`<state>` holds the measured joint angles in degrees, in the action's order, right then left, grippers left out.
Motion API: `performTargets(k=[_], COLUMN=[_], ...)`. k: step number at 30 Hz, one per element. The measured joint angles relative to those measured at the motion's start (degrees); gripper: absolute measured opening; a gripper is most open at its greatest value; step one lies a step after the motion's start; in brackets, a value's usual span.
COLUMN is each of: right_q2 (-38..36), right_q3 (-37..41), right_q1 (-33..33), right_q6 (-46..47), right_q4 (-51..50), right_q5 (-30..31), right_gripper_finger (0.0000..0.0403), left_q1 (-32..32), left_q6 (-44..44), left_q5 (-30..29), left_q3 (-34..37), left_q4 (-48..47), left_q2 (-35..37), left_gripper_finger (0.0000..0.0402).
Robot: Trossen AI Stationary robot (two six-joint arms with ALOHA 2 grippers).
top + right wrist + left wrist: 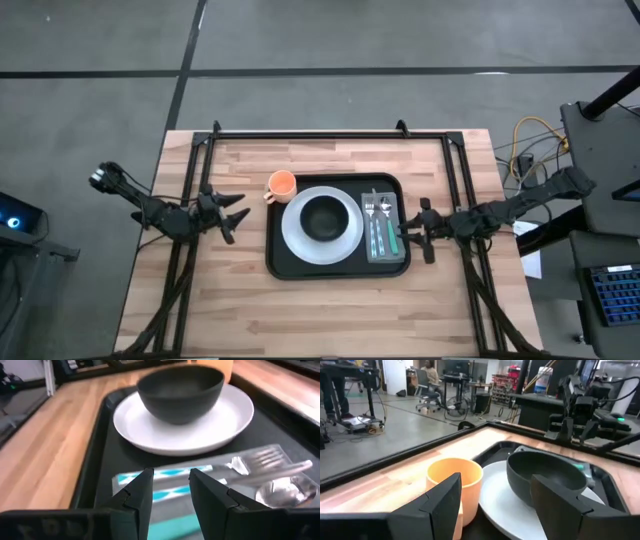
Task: Set up tray
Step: Return to Home Position
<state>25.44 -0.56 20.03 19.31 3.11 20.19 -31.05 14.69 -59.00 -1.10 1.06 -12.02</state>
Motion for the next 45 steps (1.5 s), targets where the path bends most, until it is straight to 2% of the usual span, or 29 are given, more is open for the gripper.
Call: performTargets(k=[5, 11, 25, 31, 40, 45], right_q2=[3.7, 6.4, 6.3, -0.1, -17.7, -20.5], right_q3=[0.0, 0.0, 0.0, 0.0, 0.0, 0.0], right_q1=[0.0, 0.0, 0.2, 0.5, 0.1, 0.0], right_q6=[-0.2, 0.0, 0.1, 0.0, 0.2, 0.2], right_q4=[0.1, 0.2, 0.2, 0.2, 0.3, 0.5], right_q5=[2.3, 2.4, 2.4, 2.3, 2.3, 2.3], right_gripper_finger=[0.0113, 0.0105, 0.0105, 0.0096, 0.0089, 0.0094], left_q1=[0.0, 0.0, 0.0, 0.0, 0.0, 0.0], left_q6=[2.3, 2.4, 2.4, 2.4, 2.4, 2.4], left_q5=[0.0, 0.1, 0.2, 0.2, 0.2, 0.2], left_q3=[0.0, 0.0, -0.5, -0.4, -0.4, -0.4], left_q4=[0.0, 0.0, -0.2, -0.1, 0.0, 0.2], left_q2=[-2.5, -4.8, -6.0, -6.1, -6.0, -6.1], left_gripper_finger=[0.0217, 0.0217, 0.0217, 0.0217, 0.0217, 0.0217])
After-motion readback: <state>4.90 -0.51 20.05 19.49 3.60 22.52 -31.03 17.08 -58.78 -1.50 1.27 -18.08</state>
